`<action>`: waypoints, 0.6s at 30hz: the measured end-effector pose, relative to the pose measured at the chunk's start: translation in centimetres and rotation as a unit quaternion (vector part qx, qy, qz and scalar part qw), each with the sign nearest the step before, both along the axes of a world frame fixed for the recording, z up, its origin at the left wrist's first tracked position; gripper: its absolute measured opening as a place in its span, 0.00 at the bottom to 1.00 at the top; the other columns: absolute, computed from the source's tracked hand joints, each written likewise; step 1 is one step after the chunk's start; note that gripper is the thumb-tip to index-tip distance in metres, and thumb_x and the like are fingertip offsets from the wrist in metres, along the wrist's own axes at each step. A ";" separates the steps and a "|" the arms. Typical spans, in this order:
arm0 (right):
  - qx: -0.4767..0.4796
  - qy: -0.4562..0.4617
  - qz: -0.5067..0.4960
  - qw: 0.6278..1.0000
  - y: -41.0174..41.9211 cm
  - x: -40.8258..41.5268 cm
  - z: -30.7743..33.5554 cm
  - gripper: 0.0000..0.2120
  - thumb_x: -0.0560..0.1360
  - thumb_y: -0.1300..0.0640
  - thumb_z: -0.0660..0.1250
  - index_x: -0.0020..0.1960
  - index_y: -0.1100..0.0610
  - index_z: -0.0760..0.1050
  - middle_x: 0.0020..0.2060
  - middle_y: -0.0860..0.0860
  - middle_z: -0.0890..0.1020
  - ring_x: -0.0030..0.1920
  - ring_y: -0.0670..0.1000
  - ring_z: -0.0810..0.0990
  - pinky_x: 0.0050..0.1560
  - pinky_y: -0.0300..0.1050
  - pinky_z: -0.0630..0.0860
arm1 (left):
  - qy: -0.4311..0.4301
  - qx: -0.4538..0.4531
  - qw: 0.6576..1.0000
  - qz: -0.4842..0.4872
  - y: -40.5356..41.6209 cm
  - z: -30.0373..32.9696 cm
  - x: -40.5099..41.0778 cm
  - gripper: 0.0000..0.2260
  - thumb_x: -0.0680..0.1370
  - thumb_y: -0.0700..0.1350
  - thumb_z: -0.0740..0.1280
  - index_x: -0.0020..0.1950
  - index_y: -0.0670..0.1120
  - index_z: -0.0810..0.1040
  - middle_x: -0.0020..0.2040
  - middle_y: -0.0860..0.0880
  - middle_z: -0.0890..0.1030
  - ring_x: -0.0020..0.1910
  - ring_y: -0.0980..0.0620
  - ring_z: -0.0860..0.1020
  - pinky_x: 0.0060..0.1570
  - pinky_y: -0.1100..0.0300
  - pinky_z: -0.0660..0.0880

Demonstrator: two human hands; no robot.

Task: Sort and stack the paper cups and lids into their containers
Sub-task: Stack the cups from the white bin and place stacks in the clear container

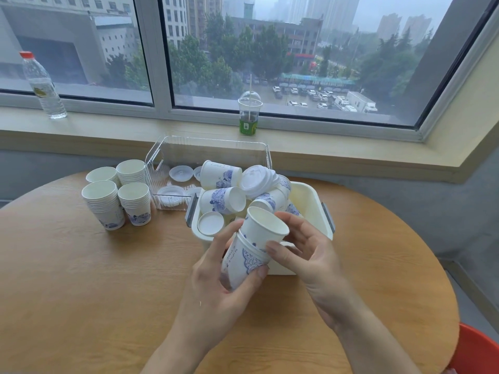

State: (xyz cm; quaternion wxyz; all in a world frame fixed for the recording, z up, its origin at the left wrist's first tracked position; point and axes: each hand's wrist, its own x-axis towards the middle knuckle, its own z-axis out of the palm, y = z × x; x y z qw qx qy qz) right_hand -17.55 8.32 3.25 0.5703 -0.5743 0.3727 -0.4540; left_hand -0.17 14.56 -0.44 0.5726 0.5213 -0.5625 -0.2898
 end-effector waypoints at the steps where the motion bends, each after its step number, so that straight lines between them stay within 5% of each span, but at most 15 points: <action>1: 0.001 0.005 0.000 1.000 0.0 0.1 -0.2 0.26 0.69 0.56 0.79 0.66 0.53 0.80 0.58 0.51 0.86 0.61 0.52 0.83 0.61 0.47 0.81 | 0.001 0.001 1.000 0.001 0.1 0.0 0.1 0.32 0.75 0.52 0.77 0.76 0.61 0.70 0.55 0.51 0.86 0.46 0.45 0.86 0.43 0.53 0.83; 7: 0.022 0.014 0.018 0.999 0.3 0.2 -0.7 0.23 0.69 0.52 0.81 0.63 0.49 0.84 0.58 0.53 0.87 0.59 0.54 0.84 0.63 0.48 0.81 | -0.001 -0.013 1.000 0.000 0.3 -0.1 0.4 0.32 0.75 0.52 0.77 0.77 0.61 0.69 0.56 0.51 0.86 0.49 0.45 0.86 0.47 0.49 0.83; 13: 0.008 0.056 0.043 0.997 0.2 0.5 -1.0 0.27 0.66 0.43 0.81 0.64 0.46 0.84 0.57 0.54 0.86 0.55 0.61 0.83 0.64 0.53 0.81 | 0.010 -0.021 1.000 0.018 0.4 0.0 0.7 0.33 0.76 0.53 0.79 0.78 0.65 0.68 0.58 0.54 0.85 0.53 0.50 0.86 0.47 0.60 0.82; 18: -0.088 0.116 -0.048 0.988 -1.4 0.7 -0.6 0.21 0.71 0.39 0.76 0.62 0.43 0.82 0.54 0.46 0.84 0.57 0.50 0.83 0.59 0.43 0.79 | -0.014 -0.010 0.999 0.031 0.5 -0.3 1.5 0.30 0.76 0.56 0.78 0.75 0.64 0.71 0.54 0.54 0.86 0.46 0.48 0.85 0.40 0.50 0.83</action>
